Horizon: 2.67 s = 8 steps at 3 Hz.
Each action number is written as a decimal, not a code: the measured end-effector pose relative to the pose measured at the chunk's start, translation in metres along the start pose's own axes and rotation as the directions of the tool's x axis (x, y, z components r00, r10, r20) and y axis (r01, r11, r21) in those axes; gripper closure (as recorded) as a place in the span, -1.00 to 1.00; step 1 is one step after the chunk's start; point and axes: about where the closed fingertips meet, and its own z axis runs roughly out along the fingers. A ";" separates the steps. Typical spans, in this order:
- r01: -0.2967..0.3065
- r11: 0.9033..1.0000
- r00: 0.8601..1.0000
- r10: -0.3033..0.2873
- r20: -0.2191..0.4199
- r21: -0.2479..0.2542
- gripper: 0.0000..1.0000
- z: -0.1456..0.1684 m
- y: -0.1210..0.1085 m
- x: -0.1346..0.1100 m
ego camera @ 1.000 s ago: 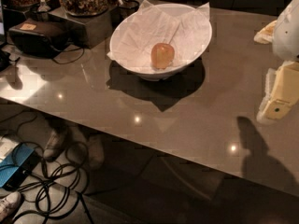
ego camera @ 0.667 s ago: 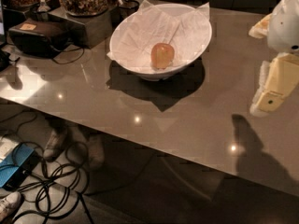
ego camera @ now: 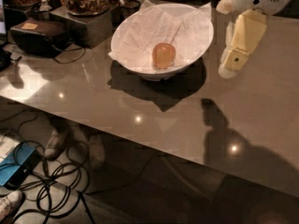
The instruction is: Pick apple from white bowl
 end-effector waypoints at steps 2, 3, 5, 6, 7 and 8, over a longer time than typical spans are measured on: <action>-0.050 0.998 0.997 0.048 0.063 0.027 -1.00 0.002 -0.019 -0.015; -0.143 0.990 0.984 0.142 0.108 0.003 -1.00 0.015 -0.047 -0.027; -0.273 0.961 0.952 0.277 0.128 -0.047 -0.94 0.043 -0.095 -0.045; -0.303 0.951 0.945 0.309 0.106 -0.068 -0.88 0.062 -0.106 -0.055; -0.328 0.941 0.940 0.333 0.073 -0.082 -0.82 0.081 -0.116 -0.061; -0.337 0.937 0.939 0.342 0.046 -0.091 -0.78 0.099 -0.124 -0.066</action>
Offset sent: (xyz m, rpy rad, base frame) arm 0.0243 0.0047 -0.0057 0.1118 0.0544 -0.1166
